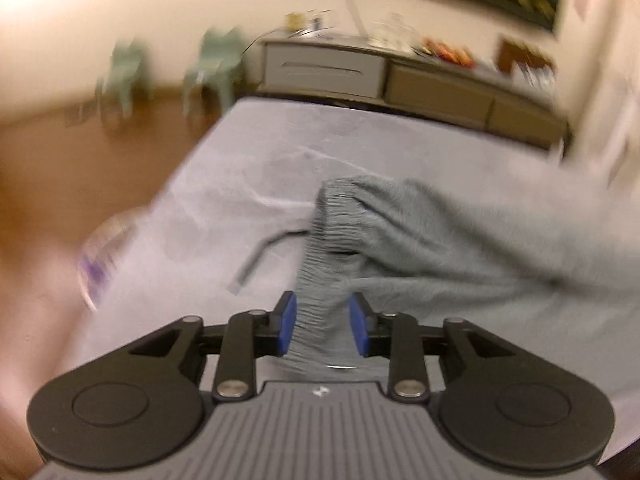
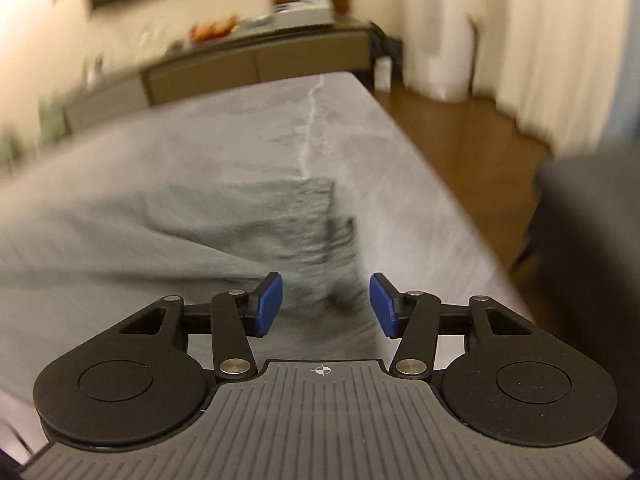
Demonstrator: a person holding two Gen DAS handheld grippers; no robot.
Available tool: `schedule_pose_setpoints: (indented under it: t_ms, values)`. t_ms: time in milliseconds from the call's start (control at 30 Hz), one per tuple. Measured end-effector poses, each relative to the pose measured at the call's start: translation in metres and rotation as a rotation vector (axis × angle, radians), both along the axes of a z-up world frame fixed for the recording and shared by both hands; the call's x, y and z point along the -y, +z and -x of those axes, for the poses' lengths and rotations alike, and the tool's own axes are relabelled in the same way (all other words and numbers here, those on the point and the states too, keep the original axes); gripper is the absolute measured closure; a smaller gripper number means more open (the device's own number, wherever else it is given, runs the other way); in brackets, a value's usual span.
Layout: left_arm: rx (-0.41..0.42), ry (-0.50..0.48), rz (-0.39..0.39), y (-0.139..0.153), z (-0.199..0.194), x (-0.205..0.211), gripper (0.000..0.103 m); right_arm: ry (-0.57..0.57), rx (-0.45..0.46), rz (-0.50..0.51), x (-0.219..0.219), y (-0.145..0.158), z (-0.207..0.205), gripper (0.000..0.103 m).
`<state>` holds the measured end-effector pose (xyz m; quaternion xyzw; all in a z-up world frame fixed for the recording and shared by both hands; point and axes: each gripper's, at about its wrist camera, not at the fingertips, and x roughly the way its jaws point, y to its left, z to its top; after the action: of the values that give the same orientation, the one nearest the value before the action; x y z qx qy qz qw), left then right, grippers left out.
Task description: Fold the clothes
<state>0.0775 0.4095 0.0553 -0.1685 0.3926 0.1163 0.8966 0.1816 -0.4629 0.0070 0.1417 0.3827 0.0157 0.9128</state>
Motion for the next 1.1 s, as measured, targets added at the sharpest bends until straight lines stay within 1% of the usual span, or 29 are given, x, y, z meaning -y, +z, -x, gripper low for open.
schedule_pose_setpoints:
  t_ms: [33, 67, 100, 167, 200, 267, 333, 433, 500, 600, 633, 667, 733, 767, 800, 833, 867, 900, 933, 967, 1000, 1033, 1067, 1100]
  values:
    - [0.028, 0.019, 0.084, -0.002, -0.001, -0.001, 0.063, -0.018, -0.004, -0.103, 0.0, -0.001, 0.002, 0.042]
    - [0.047, 0.035, 0.171, -0.007, -0.004, 0.001, 0.06, -0.036, -0.011, -0.203, 0.002, -0.004, 0.004, 0.038]
    - [0.057, 0.046, 0.249, -0.015, -0.01, 0.004, 0.057, -0.051, -0.03, -0.282, 0.002, -0.008, 0.002, 0.036]
    - [0.042, 0.091, 0.331, -0.031, -0.022, 0.011, 0.057, -0.078, -0.075, -0.423, 0.0, -0.019, -0.004, 0.033]
    - [0.033, 0.114, 0.369, -0.04, -0.028, 0.014, 0.057, -0.095, -0.092, -0.459, -0.002, -0.023, -0.007, 0.033]
    - [0.004, 0.185, 0.43, -0.059, -0.041, 0.013, 0.057, -0.134, -0.123, -0.507, -0.006, -0.032, -0.013, 0.029]
    - [-0.006, 0.244, 0.484, -0.074, -0.054, 0.011, 0.057, -0.175, -0.145, -0.553, -0.008, -0.041, -0.018, 0.029]
    - [-0.01, 0.28, 0.507, -0.087, -0.073, 0.007, 0.055, -0.236, -0.151, -0.609, -0.008, -0.053, -0.026, 0.029]
    - [-0.016, 0.327, 0.503, -0.092, -0.085, 0.002, 0.055, -0.267, -0.143, -0.625, -0.009, -0.06, -0.03, 0.029]
    - [0.071, 0.346, 0.549, -0.09, -0.095, -0.01, 0.053, -0.3, -0.129, -0.639, -0.005, -0.065, -0.032, 0.029]
    - [0.076, 0.35, 0.549, -0.091, -0.1, -0.013, 0.052, -0.309, -0.123, -0.646, -0.002, -0.067, -0.033, 0.029]
    - [0.077, 0.353, 0.546, -0.093, -0.106, -0.016, 0.052, -0.313, -0.124, -0.642, -0.001, -0.068, -0.035, 0.029]
    - [0.039, 0.364, 0.547, -0.105, -0.121, -0.018, 0.052, -0.315, -0.134, -0.625, -0.001, -0.073, -0.041, 0.03]
    - [0.035, 0.363, 0.548, -0.111, -0.125, -0.016, 0.053, -0.309, -0.133, -0.608, -0.002, -0.072, -0.045, 0.031]
    - [0.041, 0.359, 0.536, -0.111, -0.127, -0.014, 0.055, -0.302, -0.129, -0.589, -0.002, -0.07, -0.048, 0.033]
    - [0.048, 0.354, 0.522, -0.109, -0.129, -0.013, 0.06, -0.296, -0.125, -0.57, -0.003, -0.068, -0.051, 0.044]
    - [0.063, 0.347, 0.493, -0.105, -0.133, -0.011, 0.07, -0.284, -0.118, -0.534, -0.005, -0.065, -0.053, 0.071]
    - [0.087, 0.333, 0.458, -0.098, -0.134, -0.008, 0.085, -0.271, -0.11, -0.493, -0.008, -0.062, -0.056, 0.086]
    - [0.116, 0.313, 0.435, -0.089, -0.133, -0.005, 0.093, -0.262, -0.083, -0.451, -0.01, -0.056, -0.056, 0.096]
    - [0.157, 0.298, 0.437, -0.079, -0.129, -0.003, 0.094, -0.254, -0.05, -0.409, -0.012, -0.048, -0.055, 0.1]
    - [0.214, 0.283, 0.462, -0.068, -0.121, -0.002, 0.098, -0.246, -0.004, -0.394, -0.012, -0.04, -0.052, 0.101]
    - [0.274, 0.266, 0.483, -0.057, -0.11, -0.003, 0.098, -0.24, 0.063, -0.396, -0.011, -0.028, -0.044, 0.102]
    - [0.323, 0.25, 0.489, -0.045, -0.095, -0.004, 0.098, -0.236, 0.114, -0.405, -0.009, -0.018, -0.031, 0.102]
    - [0.348, 0.236, 0.49, -0.037, -0.08, -0.005, 0.098, -0.232, 0.158, -0.415, -0.007, -0.01, -0.017, 0.102]
